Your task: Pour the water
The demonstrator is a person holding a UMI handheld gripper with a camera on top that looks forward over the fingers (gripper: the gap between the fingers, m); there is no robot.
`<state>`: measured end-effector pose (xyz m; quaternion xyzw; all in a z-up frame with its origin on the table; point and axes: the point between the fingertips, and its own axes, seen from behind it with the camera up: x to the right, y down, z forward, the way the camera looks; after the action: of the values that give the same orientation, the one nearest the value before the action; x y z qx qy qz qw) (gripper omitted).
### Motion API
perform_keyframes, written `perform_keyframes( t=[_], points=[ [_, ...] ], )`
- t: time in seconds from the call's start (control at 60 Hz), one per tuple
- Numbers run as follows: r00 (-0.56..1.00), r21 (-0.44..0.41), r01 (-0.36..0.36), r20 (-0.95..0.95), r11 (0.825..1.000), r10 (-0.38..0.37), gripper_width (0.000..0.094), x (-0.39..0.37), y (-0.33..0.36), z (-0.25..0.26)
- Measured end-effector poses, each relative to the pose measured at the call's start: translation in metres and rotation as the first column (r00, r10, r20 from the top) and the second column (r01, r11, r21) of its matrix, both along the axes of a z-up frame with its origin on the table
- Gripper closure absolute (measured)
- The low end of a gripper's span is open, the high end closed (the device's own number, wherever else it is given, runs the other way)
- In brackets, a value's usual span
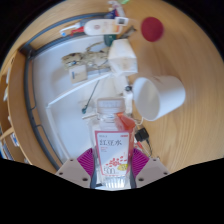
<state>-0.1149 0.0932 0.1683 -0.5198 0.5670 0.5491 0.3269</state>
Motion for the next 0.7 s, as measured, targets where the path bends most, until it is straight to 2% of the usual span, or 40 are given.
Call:
perform_keyframes(
  t=[0.1, 0.183, 0.25, 0.317, 0.417, 0.5, 0.6, 0.7],
  points=[
    [0.972, 0.069, -0.054, 0.231, 0.996, 0.036, 0.0465, 0.011, -0.001, 0.034],
    [0.88, 0.116, -0.121, 0.472, 0.986, 0.052, 0.0465, 0.027, -0.005, 0.073],
    [0.742, 0.12, -0.173, 0.668, 0.978, 0.05, 0.0466, 0.046, -0.008, 0.099],
    [0.527, 0.1, -0.205, 0.849, 0.974, 0.023, 0.0463, 0.076, -0.007, 0.111],
    [0.215, 0.051, -0.194, 0.976, 0.98, -0.008, 0.0454, 0.127, -0.008, 0.118],
    [0.016, 0.056, -0.144, 0.998, 0.988, -0.054, 0.0451, 0.173, -0.008, 0.117],
    [-0.147, 0.043, -0.063, 0.988, 0.997, -0.052, 0.0447, 0.228, -0.008, 0.095],
    [-0.217, -0.006, -0.015, 0.976, 1.0, 0.002, 0.0448, 0.267, -0.004, 0.056]
  ],
)
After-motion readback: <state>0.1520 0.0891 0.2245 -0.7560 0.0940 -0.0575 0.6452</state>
